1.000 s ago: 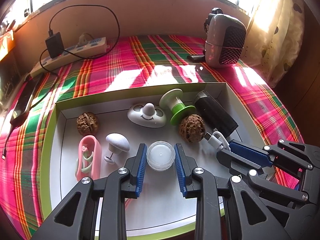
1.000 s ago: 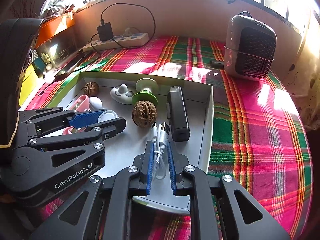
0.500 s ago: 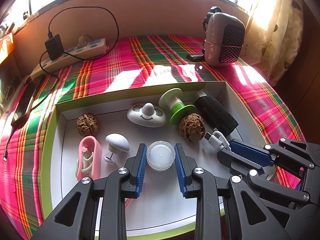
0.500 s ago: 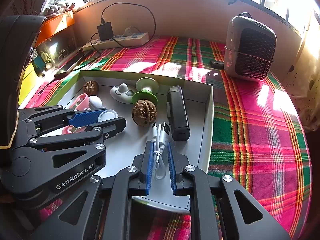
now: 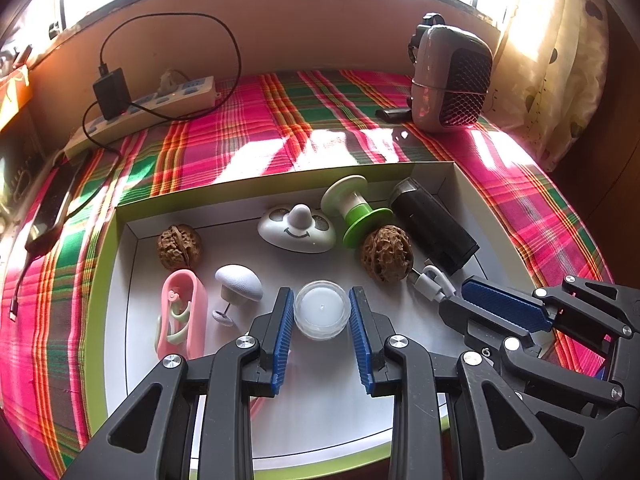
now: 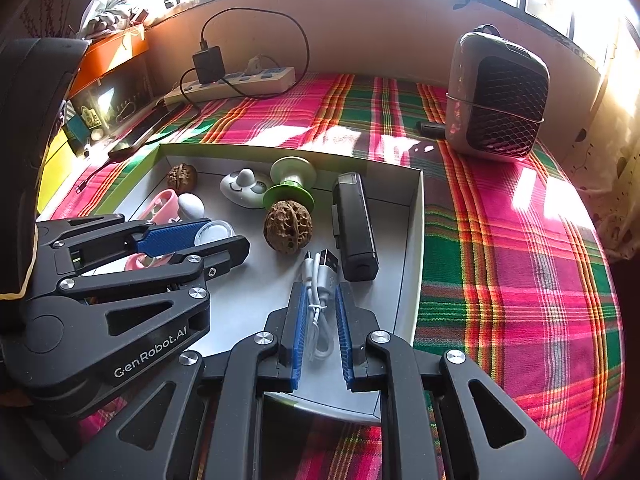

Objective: Organize objects

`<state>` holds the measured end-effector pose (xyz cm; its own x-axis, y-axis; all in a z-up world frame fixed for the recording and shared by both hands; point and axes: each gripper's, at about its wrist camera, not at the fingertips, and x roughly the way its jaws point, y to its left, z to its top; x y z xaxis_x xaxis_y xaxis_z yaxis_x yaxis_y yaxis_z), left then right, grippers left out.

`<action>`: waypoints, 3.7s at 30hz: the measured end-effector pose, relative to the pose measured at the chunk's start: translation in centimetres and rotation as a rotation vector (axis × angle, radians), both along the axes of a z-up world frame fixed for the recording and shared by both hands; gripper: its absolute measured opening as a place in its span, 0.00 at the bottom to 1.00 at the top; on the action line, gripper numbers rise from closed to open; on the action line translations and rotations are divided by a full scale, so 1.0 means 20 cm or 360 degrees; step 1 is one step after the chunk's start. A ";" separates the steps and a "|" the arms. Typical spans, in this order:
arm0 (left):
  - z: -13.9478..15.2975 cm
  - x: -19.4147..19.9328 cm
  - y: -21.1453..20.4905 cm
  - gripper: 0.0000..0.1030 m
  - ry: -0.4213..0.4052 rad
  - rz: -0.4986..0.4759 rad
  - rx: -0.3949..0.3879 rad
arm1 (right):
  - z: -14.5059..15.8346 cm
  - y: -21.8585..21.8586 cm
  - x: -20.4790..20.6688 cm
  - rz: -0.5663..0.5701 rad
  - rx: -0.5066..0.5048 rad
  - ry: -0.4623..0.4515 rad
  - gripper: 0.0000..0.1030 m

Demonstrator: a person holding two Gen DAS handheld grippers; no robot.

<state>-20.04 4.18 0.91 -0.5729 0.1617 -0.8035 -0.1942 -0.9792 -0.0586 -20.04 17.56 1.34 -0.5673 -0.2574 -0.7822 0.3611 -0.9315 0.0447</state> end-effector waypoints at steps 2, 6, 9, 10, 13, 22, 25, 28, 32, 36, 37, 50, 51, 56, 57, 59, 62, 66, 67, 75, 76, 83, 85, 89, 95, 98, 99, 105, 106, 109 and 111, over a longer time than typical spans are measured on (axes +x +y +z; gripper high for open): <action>0.00 0.00 0.00 0.26 -0.0001 0.0011 -0.0007 | 0.01 0.00 0.00 -0.0001 -0.0007 0.0004 0.18; 0.01 0.02 -0.01 0.26 0.0008 0.0027 -0.0004 | 0.01 0.00 0.01 -0.0006 -0.0004 0.0016 0.25; 0.02 0.04 -0.02 0.26 0.0027 0.0046 -0.0006 | 0.02 0.00 0.02 -0.0016 -0.0005 0.0026 0.31; 0.03 0.04 -0.02 0.26 0.0038 0.0057 -0.0013 | 0.03 0.00 0.03 -0.0020 -0.0013 0.0027 0.32; 0.05 0.06 -0.03 0.26 0.0057 0.0071 -0.0020 | 0.03 0.01 0.04 -0.0034 -0.0025 0.0026 0.33; 0.12 0.18 -0.06 0.26 0.0139 0.0111 -0.0033 | 0.09 0.01 0.13 -0.0067 -0.0056 0.0093 0.35; 0.15 0.23 -0.08 0.26 0.0160 0.0130 -0.0019 | 0.10 0.01 0.17 -0.0082 -0.0056 0.0108 0.35; 0.16 0.27 -0.10 0.26 0.0174 0.0154 -0.0029 | 0.12 0.01 0.20 -0.0093 -0.0055 0.0122 0.35; 0.18 0.35 -0.13 0.26 0.0194 0.0176 -0.0041 | 0.12 0.01 0.25 -0.0096 -0.0063 0.0129 0.35; 0.17 0.41 -0.15 0.26 0.0207 0.0226 -0.0072 | 0.12 0.01 0.30 -0.0103 -0.0071 0.0125 0.36; 0.17 0.43 -0.16 0.26 0.0202 0.0237 -0.0071 | 0.12 0.01 0.31 -0.0105 -0.0072 0.0129 0.36; 0.11 0.61 -0.23 0.26 0.0176 0.0302 -0.0084 | 0.09 0.00 0.46 -0.0132 -0.0023 0.0139 0.36; 0.10 0.62 -0.23 0.26 0.0168 0.0304 -0.0087 | 0.08 0.00 0.47 -0.0137 -0.0020 0.0129 0.36; 0.03 0.67 -0.25 0.26 0.0130 0.0330 -0.0130 | 0.02 0.00 0.49 -0.0160 0.0014 0.0077 0.36; 0.02 0.67 -0.25 0.26 0.0108 0.0333 -0.0119 | 0.01 0.00 0.50 -0.0167 0.0020 0.0070 0.36; 0.00 0.68 -0.27 0.26 0.0081 0.0343 -0.0122 | -0.01 0.00 0.50 -0.0181 0.0031 0.0058 0.36; -0.02 0.70 -0.28 0.26 0.0067 0.0349 -0.0127 | -0.03 0.01 0.51 -0.0195 0.0038 0.0041 0.36; -0.03 0.70 -0.29 0.26 0.0064 0.0358 -0.0119 | -0.05 0.02 0.52 -0.0204 0.0037 0.0022 0.36; -0.03 0.70 -0.29 0.26 0.0066 0.0358 -0.0116 | -0.04 0.02 0.52 -0.0209 0.0030 0.0025 0.36; -0.04 0.70 -0.29 0.26 0.0091 0.0372 -0.0098 | -0.05 0.04 0.51 -0.0270 0.0082 0.0024 0.43; -0.04 0.70 -0.30 0.26 0.0091 0.0374 -0.0093 | -0.05 0.05 0.50 -0.0283 0.0088 0.0024 0.45; -0.04 0.70 -0.29 0.27 0.0094 0.0374 -0.0121 | -0.05 0.06 0.50 -0.0292 0.0085 0.0018 0.50; -0.04 0.70 -0.29 0.27 0.0093 0.0375 -0.0117 | -0.05 0.06 0.50 -0.0294 0.0082 0.0016 0.50; -0.04 0.70 -0.29 0.27 0.0092 0.0383 -0.0104 | -0.05 0.06 0.50 -0.0293 0.0083 0.0016 0.52; -0.04 0.70 -0.29 0.27 0.0092 0.0395 -0.0098 | -0.05 0.05 0.50 -0.0287 0.0090 0.0015 0.54; -0.04 0.70 -0.29 0.27 0.0092 0.0403 -0.0105 | -0.05 0.05 0.50 -0.0286 0.0091 0.0016 0.54; -0.04 0.70 -0.29 0.27 0.0092 0.0404 -0.0105 | -0.05 0.05 0.50 -0.0285 0.0091 0.0016 0.54; -0.04 0.70 -0.28 0.27 0.0093 0.0404 -0.0107 | -0.05 0.06 0.49 -0.0285 0.0091 0.0016 0.55; -0.04 0.70 -0.28 0.27 0.0092 0.0404 -0.0104 | -0.05 0.06 0.49 -0.0285 0.0092 0.0016 0.55; -0.04 0.70 -0.28 0.27 0.0092 0.0404 -0.0104 | -0.05 0.06 0.49 -0.0285 0.0092 0.0016 0.55; -0.04 0.70 -0.28 0.27 0.0093 0.0404 -0.0106 | -0.05 0.06 0.49 -0.0285 0.0092 0.0016 0.55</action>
